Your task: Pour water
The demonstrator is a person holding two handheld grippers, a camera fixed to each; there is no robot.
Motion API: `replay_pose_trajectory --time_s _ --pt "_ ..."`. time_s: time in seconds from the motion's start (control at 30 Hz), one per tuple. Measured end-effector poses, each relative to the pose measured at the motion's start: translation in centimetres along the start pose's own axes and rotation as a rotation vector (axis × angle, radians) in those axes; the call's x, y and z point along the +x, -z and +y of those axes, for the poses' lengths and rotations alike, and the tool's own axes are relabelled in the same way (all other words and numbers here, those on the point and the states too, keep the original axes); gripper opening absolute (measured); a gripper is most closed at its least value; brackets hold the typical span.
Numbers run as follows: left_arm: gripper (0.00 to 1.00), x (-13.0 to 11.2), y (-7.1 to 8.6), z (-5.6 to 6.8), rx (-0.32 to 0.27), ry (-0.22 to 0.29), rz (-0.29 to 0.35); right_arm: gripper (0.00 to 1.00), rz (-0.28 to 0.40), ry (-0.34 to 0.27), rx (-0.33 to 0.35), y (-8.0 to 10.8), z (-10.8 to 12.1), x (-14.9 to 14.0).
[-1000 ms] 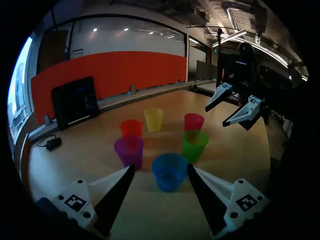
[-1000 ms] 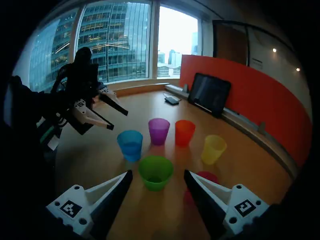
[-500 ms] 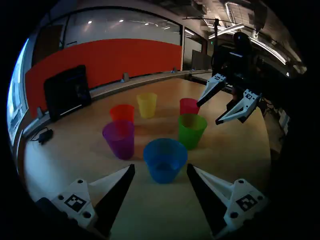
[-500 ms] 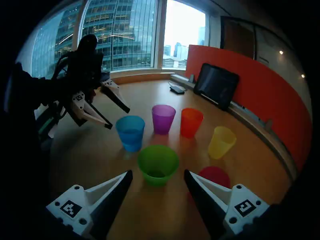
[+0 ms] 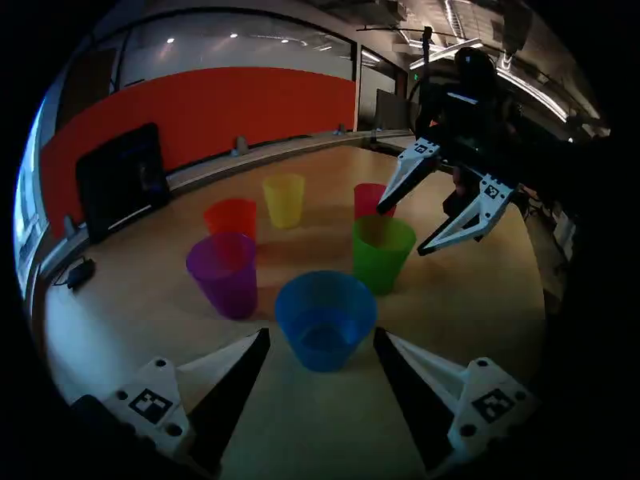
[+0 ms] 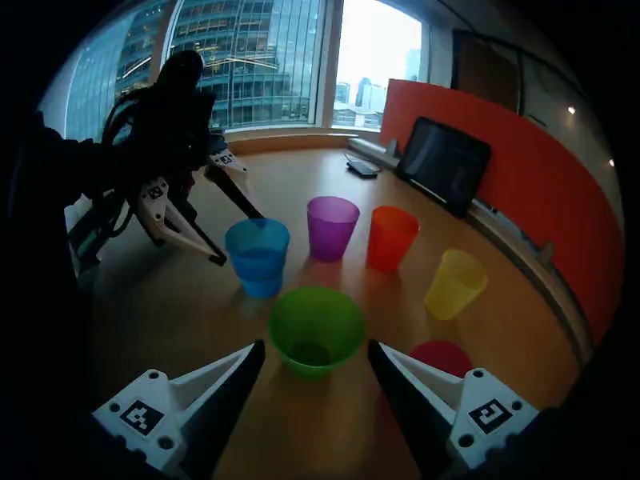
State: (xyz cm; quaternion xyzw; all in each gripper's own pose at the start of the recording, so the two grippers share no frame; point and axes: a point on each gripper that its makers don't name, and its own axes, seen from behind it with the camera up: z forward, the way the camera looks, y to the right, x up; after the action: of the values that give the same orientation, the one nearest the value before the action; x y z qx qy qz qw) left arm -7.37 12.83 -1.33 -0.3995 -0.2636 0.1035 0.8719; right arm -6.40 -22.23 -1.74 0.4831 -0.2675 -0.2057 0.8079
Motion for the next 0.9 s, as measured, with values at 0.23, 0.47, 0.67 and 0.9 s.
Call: replay_pose_trajectory --time_s 0.23,0.47,0.67,0.9 --pt "0.97 0.2 -1.0 0.3 -0.015 -0.014 -0.011 1.00 -0.004 0.004 0.015 -1.0 0.1 0.4" --pt "0.97 0.4 -1.9 0.7 -0.028 -0.029 -0.020 1.00 -0.006 0.007 0.026 -1.6 0.2 0.6" --pt "0.96 0.7 -2.5 0.7 -0.033 -0.032 -0.019 1.00 -0.003 0.010 0.027 -1.7 0.2 0.7" --pt "0.95 0.4 -2.8 0.9 -0.029 -0.047 -0.036 1.00 -0.002 0.006 0.029 -1.7 0.3 0.6"
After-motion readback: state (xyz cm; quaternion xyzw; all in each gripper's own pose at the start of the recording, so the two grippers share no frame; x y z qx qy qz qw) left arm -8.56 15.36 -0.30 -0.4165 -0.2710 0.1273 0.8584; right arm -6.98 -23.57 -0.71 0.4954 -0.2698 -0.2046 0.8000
